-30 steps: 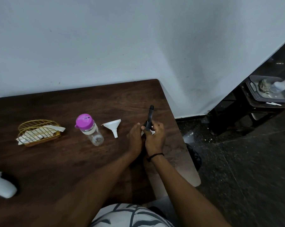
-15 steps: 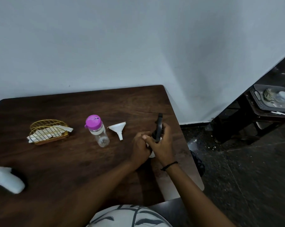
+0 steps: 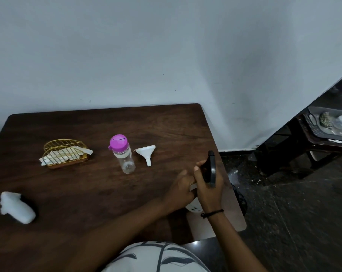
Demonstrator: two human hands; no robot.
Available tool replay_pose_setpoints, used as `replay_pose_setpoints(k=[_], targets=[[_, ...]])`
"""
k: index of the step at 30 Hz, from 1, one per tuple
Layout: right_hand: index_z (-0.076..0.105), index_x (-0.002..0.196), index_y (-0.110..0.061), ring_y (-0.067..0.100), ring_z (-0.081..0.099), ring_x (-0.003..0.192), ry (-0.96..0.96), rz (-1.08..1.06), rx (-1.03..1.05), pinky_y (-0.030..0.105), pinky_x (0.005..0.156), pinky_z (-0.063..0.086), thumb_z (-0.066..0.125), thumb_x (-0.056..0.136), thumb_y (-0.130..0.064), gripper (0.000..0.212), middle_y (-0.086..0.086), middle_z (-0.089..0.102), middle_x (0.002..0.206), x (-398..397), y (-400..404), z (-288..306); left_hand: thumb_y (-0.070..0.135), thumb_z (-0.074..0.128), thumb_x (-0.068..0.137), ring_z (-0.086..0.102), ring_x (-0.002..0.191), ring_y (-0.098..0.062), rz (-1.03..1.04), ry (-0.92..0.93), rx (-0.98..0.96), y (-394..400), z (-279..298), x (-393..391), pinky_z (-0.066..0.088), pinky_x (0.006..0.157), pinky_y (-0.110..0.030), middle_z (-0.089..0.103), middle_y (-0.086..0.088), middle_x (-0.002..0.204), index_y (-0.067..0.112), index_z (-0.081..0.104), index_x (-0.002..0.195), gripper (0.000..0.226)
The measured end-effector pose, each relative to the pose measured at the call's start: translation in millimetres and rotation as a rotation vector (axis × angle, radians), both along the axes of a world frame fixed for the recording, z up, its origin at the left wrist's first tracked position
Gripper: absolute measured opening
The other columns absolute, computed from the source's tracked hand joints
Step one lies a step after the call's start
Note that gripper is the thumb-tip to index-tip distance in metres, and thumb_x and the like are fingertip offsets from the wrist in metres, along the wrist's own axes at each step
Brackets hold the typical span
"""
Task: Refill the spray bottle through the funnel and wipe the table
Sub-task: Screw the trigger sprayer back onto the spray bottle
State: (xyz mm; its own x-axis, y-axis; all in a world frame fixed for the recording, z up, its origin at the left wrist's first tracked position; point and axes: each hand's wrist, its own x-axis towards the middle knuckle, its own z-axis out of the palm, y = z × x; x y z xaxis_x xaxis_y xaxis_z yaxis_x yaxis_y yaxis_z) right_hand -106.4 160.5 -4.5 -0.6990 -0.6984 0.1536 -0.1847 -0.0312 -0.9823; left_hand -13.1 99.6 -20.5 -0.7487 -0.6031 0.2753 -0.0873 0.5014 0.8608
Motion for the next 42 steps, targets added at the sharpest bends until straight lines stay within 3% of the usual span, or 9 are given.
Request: replay_pose_setpoints(k=[4, 9, 12, 16, 19, 28, 31, 36, 42], targets=[[0.067, 0.101, -0.009, 0.004, 0.069, 0.087, 0.029, -0.008, 0.051, 0.016, 0.079, 0.053, 0.064, 0.090, 0.004, 0.017, -0.008, 0.072, 0.089, 4, 19, -7, 0.012, 0.061, 0.086, 0.049, 0.077, 0.012, -0.132, -0.089, -0.079, -10, 15, 21, 0.033, 0.073, 0.005, 0.072, -0.002, 0.082, 0.016, 0.068, 0.082, 0.009], [0.065, 0.085, -0.001, 0.015, 0.064, 0.055, -0.060, 0.143, 0.280, 0.020, 0.056, 0.052, 0.066, 0.091, -0.003, 0.007, 0.010, 0.064, 0.062, -10, 38, 0, 0.002, 0.067, 0.086, 0.066, 0.079, 0.003, 0.227, -0.129, 0.083, -16, 5, 55, 0.044, 0.071, -0.003, 0.078, 0.000, 0.085, 0.010, 0.079, 0.087, 0.014], [0.058, 0.075, 0.009, 0.023, 0.057, 0.049, -0.110, 0.342, 0.564, 0.033, 0.051, 0.049, 0.069, 0.091, -0.016, 0.032, 0.025, 0.054, 0.058, -10, 50, -5, 0.001, 0.064, 0.089, 0.069, 0.080, -0.002, 0.485, -0.133, 0.250, -26, 0, 67, 0.053, 0.076, -0.018, 0.077, 0.000, 0.084, 0.008, 0.077, 0.088, 0.015], [0.057, 0.061, -0.013, 0.022, 0.048, 0.044, -0.049, 0.260, 0.748, 0.033, 0.047, 0.040, 0.073, 0.088, -0.028, 0.035, 0.011, 0.047, 0.051, -1, 62, -21, 0.004, 0.061, 0.092, 0.072, 0.083, -0.013, 0.652, -0.120, 0.372, -38, -10, 83, 0.059, 0.084, -0.040, 0.077, 0.000, 0.084, 0.009, 0.075, 0.093, 0.015], [0.065, 0.086, -0.007, 0.021, 0.050, 0.047, -0.034, 0.171, 0.870, 0.027, 0.044, 0.039, 0.075, 0.083, -0.034, 0.028, 0.010, 0.053, 0.058, 0, 66, -28, 0.008, 0.062, 0.092, 0.071, 0.078, -0.009, 0.699, -0.141, 0.362, -40, -13, 89, 0.060, 0.081, -0.042, 0.076, 0.006, 0.079, 0.013, 0.075, 0.092, 0.014], [0.069, 0.094, -0.005, 0.020, 0.057, 0.051, -0.025, 0.177, 0.918, 0.032, 0.049, 0.046, 0.075, 0.081, -0.037, 0.036, 0.009, 0.059, 0.059, -5, 66, -25, 0.004, 0.060, 0.092, 0.071, 0.078, -0.014, 0.672, -0.168, 0.369, -34, -15, 85, 0.059, 0.081, -0.046, 0.074, 0.002, 0.076, 0.010, 0.075, 0.094, 0.016], [0.070, 0.099, 0.000, 0.011, 0.054, 0.044, -0.036, 0.183, 0.841, 0.022, 0.041, 0.041, 0.079, 0.078, -0.037, 0.044, 0.004, 0.054, 0.053, -5, 66, -27, 0.005, 0.060, 0.092, 0.070, 0.076, -0.012, 0.669, -0.182, 0.371, -33, -16, 83, 0.059, 0.080, -0.043, 0.074, 0.001, 0.075, 0.010, 0.074, 0.093, 0.016], [0.065, 0.074, 0.002, 0.017, 0.049, 0.044, -0.004, 0.115, 0.902, 0.030, 0.045, 0.039, 0.075, 0.079, -0.039, 0.043, 0.004, 0.052, 0.049, -4, 68, -30, 0.008, 0.061, 0.092, 0.066, 0.069, -0.008, 0.640, -0.210, 0.368, -33, -16, 77, 0.055, 0.074, -0.036, 0.073, 0.006, 0.073, 0.019, 0.073, 0.087, 0.017], [0.068, 0.077, -0.004, 0.013, 0.041, 0.041, 0.060, 0.163, 0.941, 0.026, 0.043, 0.032, 0.074, 0.081, -0.034, 0.030, 0.001, 0.046, 0.047, -3, 66, -31, 0.007, 0.062, 0.091, 0.067, 0.068, -0.011, 0.613, -0.251, 0.366, -33, -18, 75, 0.056, 0.073, -0.038, 0.074, 0.006, 0.073, 0.017, 0.074, 0.087, 0.016]])
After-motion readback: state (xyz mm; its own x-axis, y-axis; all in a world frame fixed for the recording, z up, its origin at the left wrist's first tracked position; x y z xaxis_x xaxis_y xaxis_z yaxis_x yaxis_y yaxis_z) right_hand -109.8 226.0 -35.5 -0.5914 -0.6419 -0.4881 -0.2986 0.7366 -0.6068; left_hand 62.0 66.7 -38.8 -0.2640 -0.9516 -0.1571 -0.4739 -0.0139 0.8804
